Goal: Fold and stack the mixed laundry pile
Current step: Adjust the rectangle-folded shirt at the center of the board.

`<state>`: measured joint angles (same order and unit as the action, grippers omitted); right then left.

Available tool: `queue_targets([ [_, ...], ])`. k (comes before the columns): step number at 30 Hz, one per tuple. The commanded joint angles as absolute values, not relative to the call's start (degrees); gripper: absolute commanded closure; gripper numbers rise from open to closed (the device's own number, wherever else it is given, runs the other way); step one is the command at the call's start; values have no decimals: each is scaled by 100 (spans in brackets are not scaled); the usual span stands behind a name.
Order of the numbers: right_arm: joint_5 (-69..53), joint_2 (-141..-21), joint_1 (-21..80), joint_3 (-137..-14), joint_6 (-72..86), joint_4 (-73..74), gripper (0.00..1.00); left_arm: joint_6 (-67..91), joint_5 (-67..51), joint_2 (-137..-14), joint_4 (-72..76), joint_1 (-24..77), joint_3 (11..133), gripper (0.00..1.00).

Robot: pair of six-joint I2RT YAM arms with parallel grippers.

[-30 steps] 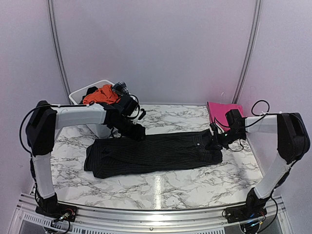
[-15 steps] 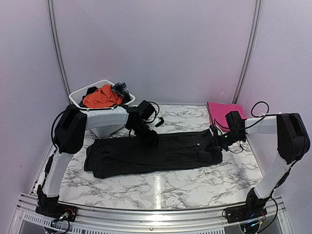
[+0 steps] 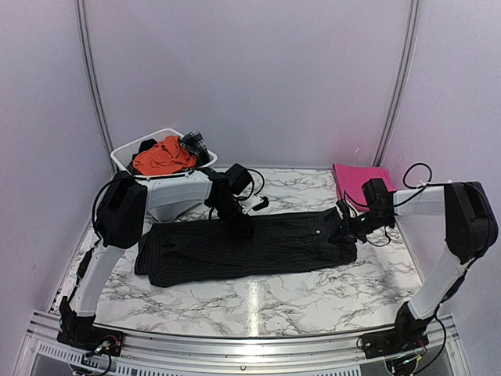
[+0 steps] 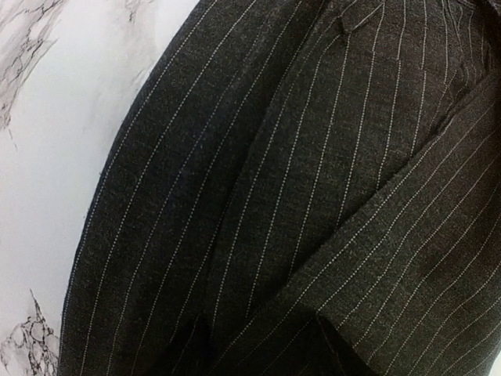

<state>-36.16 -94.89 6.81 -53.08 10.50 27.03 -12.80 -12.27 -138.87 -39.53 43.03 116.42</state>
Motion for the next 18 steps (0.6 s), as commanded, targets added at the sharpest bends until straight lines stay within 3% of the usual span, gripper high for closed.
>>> queue_targets([
  [1,-3708,-9517,668,-5348,1094,2609,100,-1617,-1110,-14088,-4478,4325,11742,55],
  [8,-3718,-9545,669,-5394,1129,2594,100,-1689,-1111,-13860,-4472,4326,11874,73],
  [18,-3711,-9514,667,-5388,1117,2612,100,-1836,-1332,-13453,-4339,4320,11850,85],
])
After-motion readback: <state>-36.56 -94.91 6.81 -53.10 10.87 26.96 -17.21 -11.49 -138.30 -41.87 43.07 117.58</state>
